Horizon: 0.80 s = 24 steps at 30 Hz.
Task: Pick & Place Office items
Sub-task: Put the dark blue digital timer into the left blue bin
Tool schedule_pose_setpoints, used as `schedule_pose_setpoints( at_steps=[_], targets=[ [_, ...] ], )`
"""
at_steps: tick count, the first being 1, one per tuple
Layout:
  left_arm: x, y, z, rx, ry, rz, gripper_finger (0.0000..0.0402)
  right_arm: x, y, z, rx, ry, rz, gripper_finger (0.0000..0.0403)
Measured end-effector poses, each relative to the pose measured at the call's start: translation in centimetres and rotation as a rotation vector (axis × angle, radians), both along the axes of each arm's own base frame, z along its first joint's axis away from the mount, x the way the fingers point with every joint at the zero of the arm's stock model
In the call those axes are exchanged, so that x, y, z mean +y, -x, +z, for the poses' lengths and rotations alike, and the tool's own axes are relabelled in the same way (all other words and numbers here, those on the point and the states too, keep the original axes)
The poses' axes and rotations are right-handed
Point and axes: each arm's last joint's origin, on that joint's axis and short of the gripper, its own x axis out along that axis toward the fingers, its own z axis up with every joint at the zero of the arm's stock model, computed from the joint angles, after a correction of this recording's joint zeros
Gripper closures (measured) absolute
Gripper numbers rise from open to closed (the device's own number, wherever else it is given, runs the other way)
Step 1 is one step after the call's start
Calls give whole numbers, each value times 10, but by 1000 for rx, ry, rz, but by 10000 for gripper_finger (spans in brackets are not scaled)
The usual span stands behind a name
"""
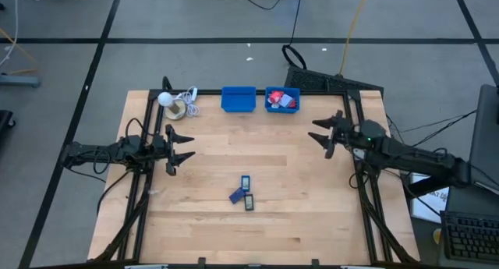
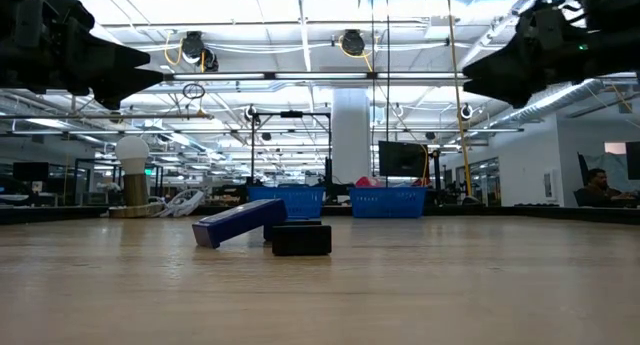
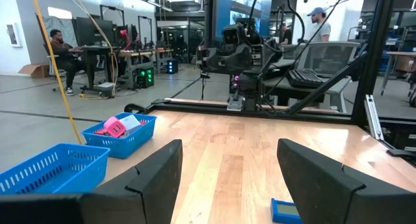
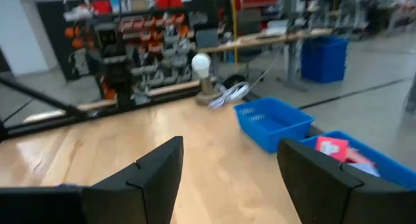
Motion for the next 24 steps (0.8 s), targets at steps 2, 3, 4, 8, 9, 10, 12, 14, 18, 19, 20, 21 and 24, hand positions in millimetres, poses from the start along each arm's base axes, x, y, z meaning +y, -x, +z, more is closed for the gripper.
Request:
schedule_pose_setpoints(
  at_steps=[2,3,4,8,9,10,12,14,18,19,20,21,24],
  targets=[
    [0,0,0,-5,0,0,146,1,4,-4,-23,9,-4,166],
    [0,0,1,-11,1,0,146,2,6,-6,-32,12,-4,165],
    [0,0,2,-17,1,0,146,3,7,-9,-38,12,-3,164],
    [0,1,6,-65,18,-2,146,5,9,-24,-47,5,10,164],
    [0,1,7,-76,46,-6,146,6,9,-29,-44,14,15,163],
    [0,1,7,-86,76,-9,146,6,9,-34,-37,29,19,163],
    [0,1,9,-115,128,-16,146,7,9,-34,-47,72,20,163],
    [0,2,11,-136,155,-21,146,6,10,-33,-48,102,4,163],
    [0,2,13,-159,150,-18,146,5,10,-35,-31,102,-33,163],
    [1,2,14,-165,152,-8,146,5,10,-36,-28,101,-33,164],
    [1,2,14,-168,157,4,146,5,10,-36,-21,98,-31,164],
    [1,2,14,-169,166,15,146,5,10,-38,-7,94,-29,165],
    [2,2,13,-168,230,22,146,5,10,-40,14,87,-28,164]
  ],
)
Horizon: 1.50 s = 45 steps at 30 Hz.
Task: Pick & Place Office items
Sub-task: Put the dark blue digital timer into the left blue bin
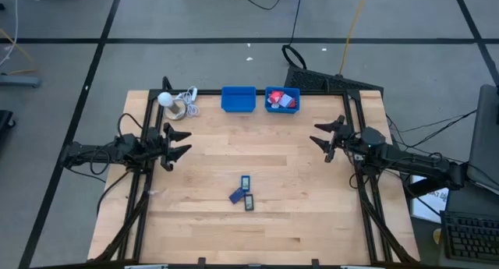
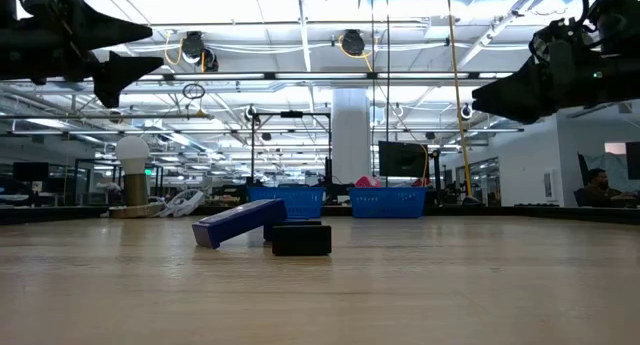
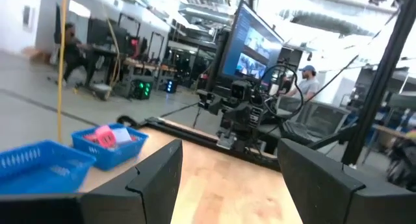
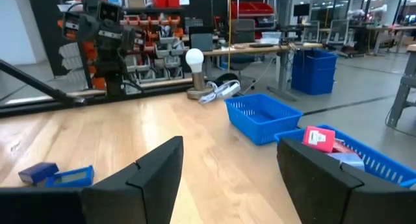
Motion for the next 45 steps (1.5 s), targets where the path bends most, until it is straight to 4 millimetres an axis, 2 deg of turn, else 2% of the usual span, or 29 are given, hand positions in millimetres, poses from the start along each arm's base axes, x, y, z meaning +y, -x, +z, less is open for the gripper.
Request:
schedule_pose_setpoints(
  at_steps=[5,8,14,19,25,28,33,37,45],
  targets=[
    [0,-2,-3,13,133,-32,146,0,0,0,-3,1,0,163],
    [-4,-8,-7,56,197,-122,146,0,0,0,-3,1,0,165],
    [-20,-30,-25,306,286,-165,147,0,0,0,-4,1,1,165],
    [-43,-63,-25,572,258,-199,147,0,0,0,-4,1,1,165],
    [-75,-125,-6,908,125,-300,146,0,0,0,-4,1,1,165],
    [-85,-154,3,1058,127,-264,146,0,0,0,-4,1,1,165],
    [-96,-190,10,1210,120,-216,146,0,0,0,-5,1,1,165],
    [-99,-206,10,1249,96,-233,146,0,0,0,-6,1,1,165],
    [-95,-213,-1,1290,96,-293,146,0,0,0,-8,2,1,165]
  ],
)
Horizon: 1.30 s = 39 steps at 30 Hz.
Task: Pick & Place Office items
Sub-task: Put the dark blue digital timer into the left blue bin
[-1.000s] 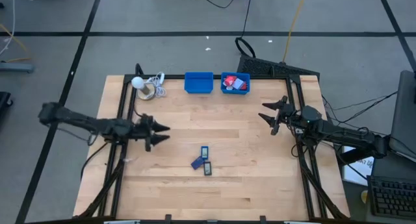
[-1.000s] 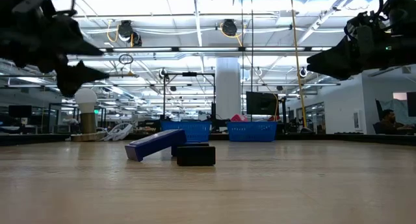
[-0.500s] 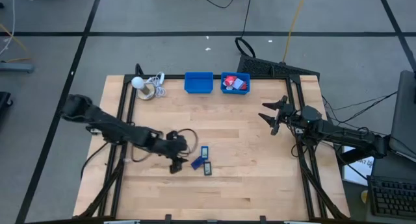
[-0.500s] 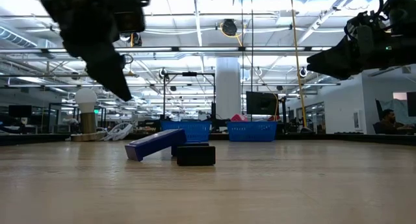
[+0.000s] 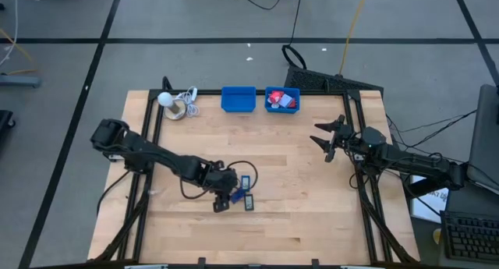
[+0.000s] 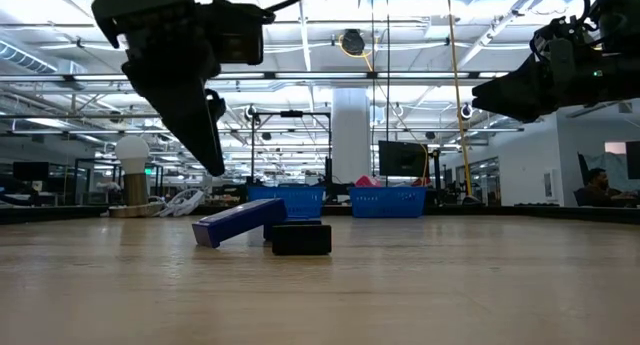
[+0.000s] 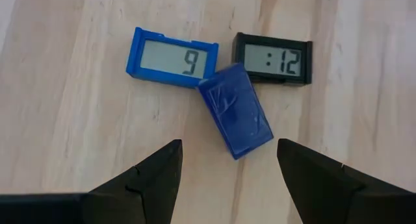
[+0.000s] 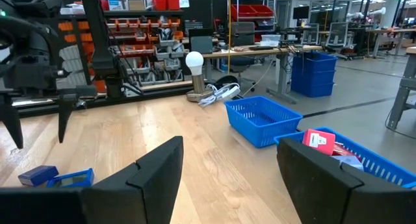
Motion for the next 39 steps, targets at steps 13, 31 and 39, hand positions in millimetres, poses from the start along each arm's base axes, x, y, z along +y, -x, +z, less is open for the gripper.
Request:
schedule_pose_setpoints(
  at_steps=[13,31,39],
  targets=[
    [-1,-5,-6,3,56,94,147,0,0,0,0,0,0,165],
    [-22,-3,-26,2,-61,182,147,0,0,0,-2,0,1,165],
    [-38,0,-30,-54,-125,206,147,0,0,0,3,-1,1,165]
  ],
)
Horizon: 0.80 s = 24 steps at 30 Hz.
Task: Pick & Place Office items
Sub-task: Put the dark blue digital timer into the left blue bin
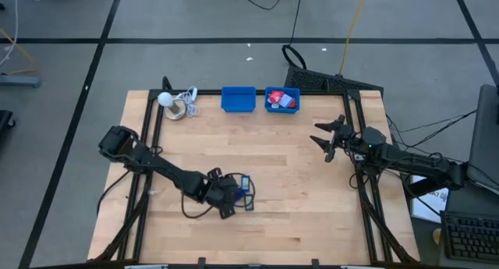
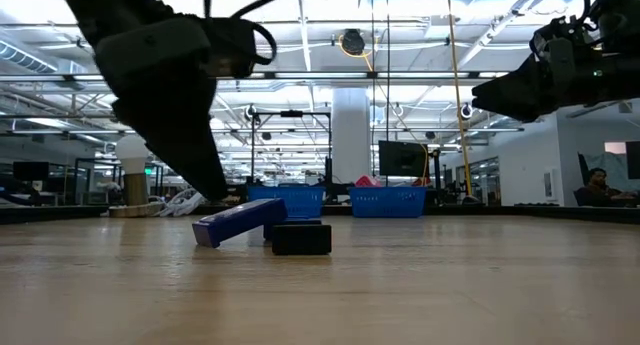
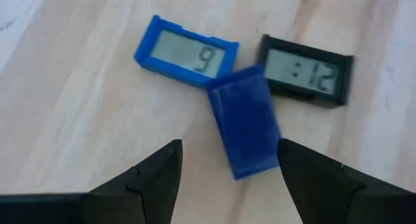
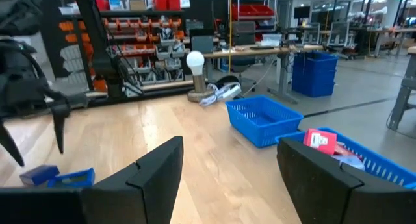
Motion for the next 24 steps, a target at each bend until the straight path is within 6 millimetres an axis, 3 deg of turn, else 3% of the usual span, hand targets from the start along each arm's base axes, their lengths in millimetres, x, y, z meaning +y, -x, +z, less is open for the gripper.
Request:
schedule_pose_setpoints(
  at_steps=[7,15,24],
  targets=[
    [-14,1,3,-59,19,-17,147,0,-1,-1,13,-4,0,165],
    [-16,4,3,-85,-69,-4,147,0,-1,-1,11,-4,0,165],
    [-21,-1,-19,-57,-79,-7,147,0,-1,-1,11,-4,0,165]
  ],
)
